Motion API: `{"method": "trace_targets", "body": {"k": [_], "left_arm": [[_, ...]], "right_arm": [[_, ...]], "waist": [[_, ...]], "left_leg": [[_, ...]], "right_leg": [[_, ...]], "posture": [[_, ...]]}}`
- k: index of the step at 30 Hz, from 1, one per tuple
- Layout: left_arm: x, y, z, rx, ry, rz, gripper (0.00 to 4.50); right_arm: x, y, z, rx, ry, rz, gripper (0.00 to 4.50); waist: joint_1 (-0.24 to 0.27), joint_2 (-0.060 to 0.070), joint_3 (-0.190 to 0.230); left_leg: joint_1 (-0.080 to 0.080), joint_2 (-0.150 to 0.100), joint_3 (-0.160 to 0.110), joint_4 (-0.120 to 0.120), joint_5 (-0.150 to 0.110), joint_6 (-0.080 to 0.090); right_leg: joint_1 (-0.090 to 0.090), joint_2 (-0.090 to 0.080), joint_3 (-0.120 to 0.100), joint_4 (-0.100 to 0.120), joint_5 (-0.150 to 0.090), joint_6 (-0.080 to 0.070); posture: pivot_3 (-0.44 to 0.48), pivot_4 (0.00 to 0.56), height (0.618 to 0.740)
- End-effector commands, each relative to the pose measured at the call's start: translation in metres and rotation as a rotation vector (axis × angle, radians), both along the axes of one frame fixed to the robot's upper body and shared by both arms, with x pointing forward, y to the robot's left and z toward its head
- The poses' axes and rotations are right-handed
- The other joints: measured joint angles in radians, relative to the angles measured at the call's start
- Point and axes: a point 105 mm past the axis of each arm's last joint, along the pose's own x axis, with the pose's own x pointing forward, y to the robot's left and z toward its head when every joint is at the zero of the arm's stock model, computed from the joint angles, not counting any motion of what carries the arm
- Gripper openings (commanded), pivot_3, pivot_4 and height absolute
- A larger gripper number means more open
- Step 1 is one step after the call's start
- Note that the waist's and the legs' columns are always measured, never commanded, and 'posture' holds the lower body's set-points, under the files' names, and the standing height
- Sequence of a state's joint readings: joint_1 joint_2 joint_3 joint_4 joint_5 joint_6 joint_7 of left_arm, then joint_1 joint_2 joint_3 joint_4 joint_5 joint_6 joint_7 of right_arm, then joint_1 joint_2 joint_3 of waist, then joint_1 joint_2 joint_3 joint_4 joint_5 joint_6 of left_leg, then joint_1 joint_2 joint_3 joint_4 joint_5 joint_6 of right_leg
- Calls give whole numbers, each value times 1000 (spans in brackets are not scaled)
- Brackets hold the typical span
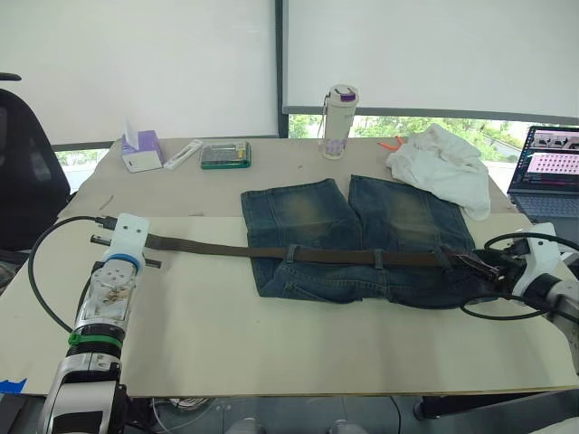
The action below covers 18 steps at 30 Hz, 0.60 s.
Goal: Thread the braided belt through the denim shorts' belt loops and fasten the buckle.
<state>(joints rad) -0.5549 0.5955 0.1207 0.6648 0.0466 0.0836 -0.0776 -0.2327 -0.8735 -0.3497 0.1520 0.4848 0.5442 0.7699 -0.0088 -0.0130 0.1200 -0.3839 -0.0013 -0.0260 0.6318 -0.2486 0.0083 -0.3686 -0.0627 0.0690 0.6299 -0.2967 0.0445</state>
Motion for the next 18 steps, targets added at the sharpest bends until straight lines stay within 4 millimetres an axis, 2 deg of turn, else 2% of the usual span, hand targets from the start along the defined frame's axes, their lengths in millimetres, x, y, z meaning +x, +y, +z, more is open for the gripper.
{"method": "trace_targets", "body": {"k": [1, 4, 6, 11, 17, 18], "left_arm": [[1, 1, 8, -5, -37, 11, 0], [1, -1, 5, -3, -28, 12, 0], [1, -4, 4, 2, -26, 4, 0], [-1, -5, 0, 9, -14, 18, 0], [-4, -7, -6, -18, -1, 18, 0], [-4, -8, -6, -22, -3, 17, 0]], "right_arm": [[5, 1, 14, 10, 75, 47, 3454], [17, -1, 10, -9, 134, 17, 4465], [26, -7, 9, -13, 138, -34, 4487], [37, -1, -1, 36, 254, -2, 4487], [39, 2, -9, 54, 335, 39, 4487], [39, 2, -8, 56, 336, 49, 3995]], "waist": [[0, 0, 0], [-4, 0, 0], [-4, 0, 0], [1, 0, 0], [4, 0, 0], [5, 1, -1]], "left_leg": [[0, 0, 0, 0, 0, 0], [1, 0, 1, 0, 0, 0], [1, 0, 1, 0, 0, 0], [0, 0, 1, 0, 0, 0], [0, -1, 1, 0, 0, 0], [0, -1, 1, 0, 0, 0]], "right_leg": [[0, 0, 0, 0, 0, 0], [0, -1, 0, -1, 0, 0], [0, -1, 0, 0, 0, 0], [-1, -1, -1, 1, 0, 0], [-1, -3, -1, 1, 0, 0], [-1, -3, -1, 1, 0, 0]], "posture": [[0, 150, 740], [0, 150, 740], [0, 150, 740], [0, 150, 740], [0, 150, 740], [0, 150, 740]]}}
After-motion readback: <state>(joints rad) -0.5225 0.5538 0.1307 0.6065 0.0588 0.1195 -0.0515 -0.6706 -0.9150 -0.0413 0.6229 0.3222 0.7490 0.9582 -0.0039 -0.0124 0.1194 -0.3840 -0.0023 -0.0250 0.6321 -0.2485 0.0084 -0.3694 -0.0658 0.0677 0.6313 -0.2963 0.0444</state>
